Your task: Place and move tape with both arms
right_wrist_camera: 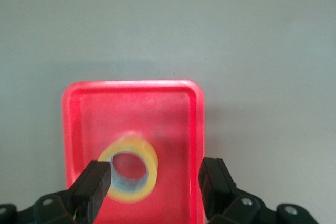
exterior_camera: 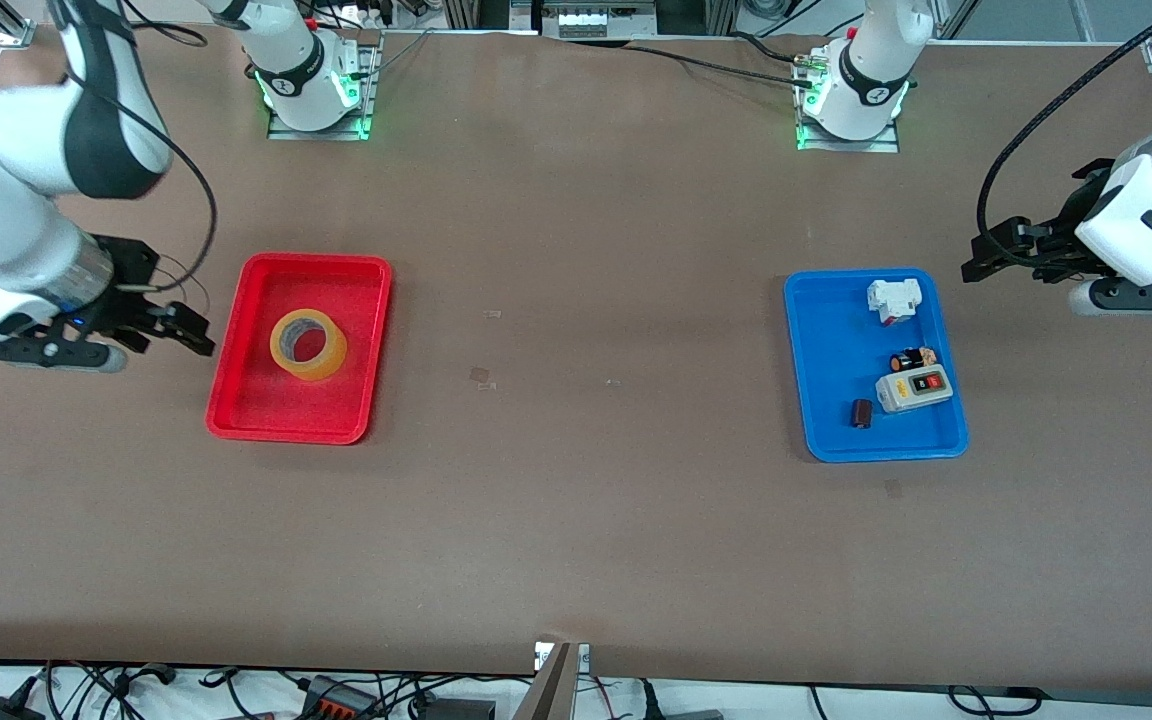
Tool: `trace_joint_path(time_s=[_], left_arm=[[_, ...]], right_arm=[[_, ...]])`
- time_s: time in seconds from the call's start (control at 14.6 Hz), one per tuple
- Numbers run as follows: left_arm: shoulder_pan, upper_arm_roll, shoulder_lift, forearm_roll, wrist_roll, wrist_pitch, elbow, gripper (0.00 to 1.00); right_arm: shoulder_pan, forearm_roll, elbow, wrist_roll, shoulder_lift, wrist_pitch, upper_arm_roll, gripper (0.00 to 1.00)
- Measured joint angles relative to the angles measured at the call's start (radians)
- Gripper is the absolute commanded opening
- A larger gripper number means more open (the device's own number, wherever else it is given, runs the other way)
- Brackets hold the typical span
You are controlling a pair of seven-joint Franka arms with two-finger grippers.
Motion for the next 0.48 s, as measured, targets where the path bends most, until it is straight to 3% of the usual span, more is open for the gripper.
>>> trace_joint_path(time_s=[0.21,0.48], left_arm=[[0.0,0.0,0.0,0.0,0.0,-0.005,0.0,1.0],[-0.001,-0.001,0.0,0.0,0.0,-0.011,0.0,1.0]], right_arm=[[-0.001,0.0,0.176,0.0,-0.026,-0.227,0.0,0.99],[-0.001,0.003,0.346,0.0,-0.025,-0.399,0.001,0.99]])
